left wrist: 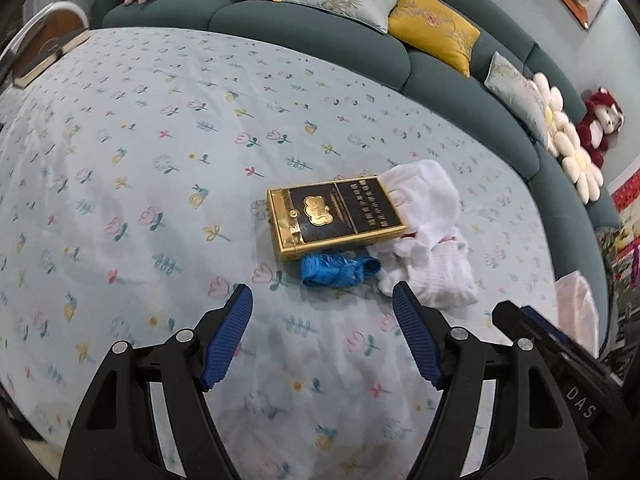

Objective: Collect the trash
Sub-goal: 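Grasp the blue ribbon with the left tool while the right tool grasps the white cloth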

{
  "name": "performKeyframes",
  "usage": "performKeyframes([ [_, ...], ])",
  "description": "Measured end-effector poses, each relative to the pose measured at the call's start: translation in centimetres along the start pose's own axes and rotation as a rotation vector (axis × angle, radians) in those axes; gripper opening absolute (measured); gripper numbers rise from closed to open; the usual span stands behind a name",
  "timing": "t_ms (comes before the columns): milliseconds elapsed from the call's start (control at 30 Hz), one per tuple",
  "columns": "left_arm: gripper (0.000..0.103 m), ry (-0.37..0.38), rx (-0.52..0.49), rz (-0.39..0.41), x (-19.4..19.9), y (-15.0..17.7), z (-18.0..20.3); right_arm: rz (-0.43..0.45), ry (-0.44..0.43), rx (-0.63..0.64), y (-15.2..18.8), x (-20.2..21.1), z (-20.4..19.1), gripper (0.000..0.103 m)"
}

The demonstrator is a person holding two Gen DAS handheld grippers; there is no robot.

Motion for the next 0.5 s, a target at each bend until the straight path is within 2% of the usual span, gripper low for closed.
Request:
performKeyframes([
  [100,0.064,0.003,-0.004,-0.011,-1.2,0.1,-0.1,-0.007,0.004,0.009,-0.3,-1.1,-0.2,0.047],
  [367,0.064,0.031,-0.009,-0.008,-2.3,-0.4,1.0,-0.029,0.011,0.009,-0.5,-3.2,0.0,0.047],
  [500,0.052,0.026,0.004,-0.023,-3.0,-0.7,0.8,-0.031,0.001,0.001,-0.6,-4.1,0.0,0.047],
])
Point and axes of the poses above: each gripper's, at about its wrist camera, not at the fingertips, and x roughly against the way its jaws point, z to its right, y to its underside, the point moved 4 cm from there along -x, roughly the way its jaws point, and after that the axes turned 2 degrees about -z, right-handed, at the moved point
